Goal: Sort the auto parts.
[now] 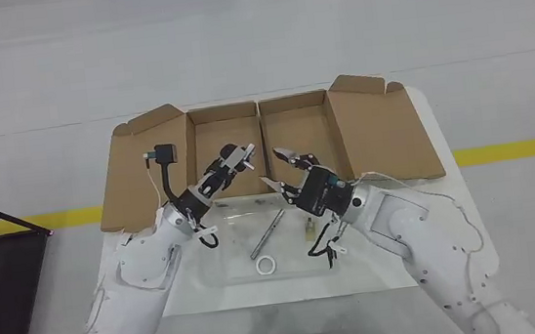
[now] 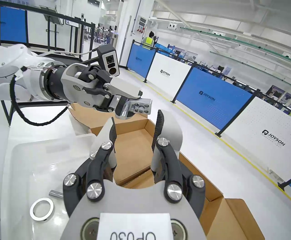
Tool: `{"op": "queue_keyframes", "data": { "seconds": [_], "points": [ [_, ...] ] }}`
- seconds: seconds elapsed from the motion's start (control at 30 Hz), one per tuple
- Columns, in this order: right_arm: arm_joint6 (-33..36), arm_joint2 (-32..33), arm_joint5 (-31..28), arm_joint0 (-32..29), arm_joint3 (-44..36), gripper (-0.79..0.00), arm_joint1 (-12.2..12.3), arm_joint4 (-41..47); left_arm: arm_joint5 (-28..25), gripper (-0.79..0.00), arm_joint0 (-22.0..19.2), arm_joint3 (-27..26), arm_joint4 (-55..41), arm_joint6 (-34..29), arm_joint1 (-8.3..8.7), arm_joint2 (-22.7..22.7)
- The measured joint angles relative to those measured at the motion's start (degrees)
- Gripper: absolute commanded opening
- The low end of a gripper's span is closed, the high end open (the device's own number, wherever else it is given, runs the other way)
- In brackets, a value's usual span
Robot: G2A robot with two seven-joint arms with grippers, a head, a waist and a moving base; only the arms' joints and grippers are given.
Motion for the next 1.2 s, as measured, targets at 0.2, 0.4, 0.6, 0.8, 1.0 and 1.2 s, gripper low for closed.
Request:
{"op": "queue_keyframes", "data": {
  "seconds": [0.2, 0.4, 0.6, 0.8, 1.0, 1.2],
  "points": [
    [0.8, -1.8, 0.0, 1.5, 0.8, -0.462, -0.3, -0.4, 0.2, -0.785, -0.4, 0.2, -1.2, -0.8, -0.01, 0.4],
    [1.2, -2.9, 0.4, 2.4, 1.6, -0.486, -0.5, -0.5, 0.2, -0.785, -0.7, 0.4, -2.3, -1.4, -0.02, 0.7],
    [1.4, -3.2, 0.8, 2.9, 1.8, -0.551, -0.5, -0.5, 0.3, -0.785, -0.7, 0.6, -3.0, -2.0, 0.02, 0.8],
    [1.9, -3.5, 1.1, 3.1, 1.9, -0.551, -0.6, -0.5, 0.1, -0.785, -0.8, 0.7, -3.4, -2.2, 0.07, 0.8],
    [2.2, -3.8, 1.2, 3.5, 2.3, -0.656, -0.7, -0.4, -0.1, -0.785, -0.8, 0.7, -3.5, -2.4, 0.12, 0.8],
    [2.4, -4.1, 1.4, 3.9, 2.5, -0.714, -0.8, -0.2, -0.2, -0.785, -0.8, 0.7, -3.6, -2.5, 0.16, 0.7]
  ]
}}
